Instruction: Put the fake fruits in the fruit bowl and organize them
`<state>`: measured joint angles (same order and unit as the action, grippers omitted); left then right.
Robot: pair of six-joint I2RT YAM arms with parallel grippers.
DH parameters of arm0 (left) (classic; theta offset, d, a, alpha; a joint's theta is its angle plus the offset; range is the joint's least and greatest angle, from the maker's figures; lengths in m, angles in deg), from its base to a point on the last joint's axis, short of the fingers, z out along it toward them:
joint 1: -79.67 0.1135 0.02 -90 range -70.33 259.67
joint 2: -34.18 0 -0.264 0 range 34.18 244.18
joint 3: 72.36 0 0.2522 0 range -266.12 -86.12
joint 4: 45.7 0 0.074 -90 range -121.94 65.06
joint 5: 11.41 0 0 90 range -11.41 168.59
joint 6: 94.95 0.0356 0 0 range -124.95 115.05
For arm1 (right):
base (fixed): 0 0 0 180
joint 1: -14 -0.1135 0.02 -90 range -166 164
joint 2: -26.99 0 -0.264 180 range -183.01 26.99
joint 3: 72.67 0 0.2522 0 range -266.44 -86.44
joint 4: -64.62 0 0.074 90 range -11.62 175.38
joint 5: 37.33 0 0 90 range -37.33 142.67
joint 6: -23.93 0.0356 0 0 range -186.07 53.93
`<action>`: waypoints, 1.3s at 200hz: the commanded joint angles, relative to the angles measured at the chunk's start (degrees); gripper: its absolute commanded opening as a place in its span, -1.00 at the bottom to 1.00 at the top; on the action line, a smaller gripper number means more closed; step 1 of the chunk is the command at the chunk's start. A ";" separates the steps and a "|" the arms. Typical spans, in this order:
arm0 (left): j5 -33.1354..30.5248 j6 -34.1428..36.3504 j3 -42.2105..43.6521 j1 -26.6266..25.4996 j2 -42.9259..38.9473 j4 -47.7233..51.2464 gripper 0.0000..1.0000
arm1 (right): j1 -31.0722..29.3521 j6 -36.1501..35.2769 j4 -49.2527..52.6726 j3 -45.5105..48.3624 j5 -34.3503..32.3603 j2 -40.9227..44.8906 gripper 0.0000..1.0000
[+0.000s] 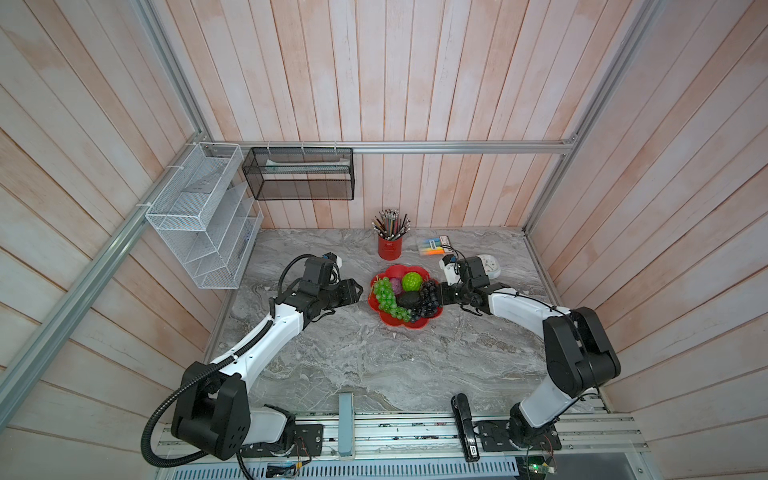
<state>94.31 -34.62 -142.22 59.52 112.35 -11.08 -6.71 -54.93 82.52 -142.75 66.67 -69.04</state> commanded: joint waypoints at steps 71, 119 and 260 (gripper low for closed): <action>-0.93 0.13 0.41 -0.07 0.62 1.97 0.15 | -0.87 -3.37 6.20 -4.27 -5.03 1.94 -0.80; -2.63 0.80 -3.89 0.01 5.18 3.82 0.16 | -0.84 -3.30 7.20 -4.46 -10.19 9.69 -0.53; -20.52 23.23 14.14 13.43 -7.74 -30.96 1.00 | 14.14 -8.29 -23.82 12.43 -15.96 30.00 0.96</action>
<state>80.59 -19.19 -138.66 71.39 110.54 -24.96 5.95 -60.83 68.88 -134.60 50.73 -42.81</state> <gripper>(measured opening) 0.997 0.981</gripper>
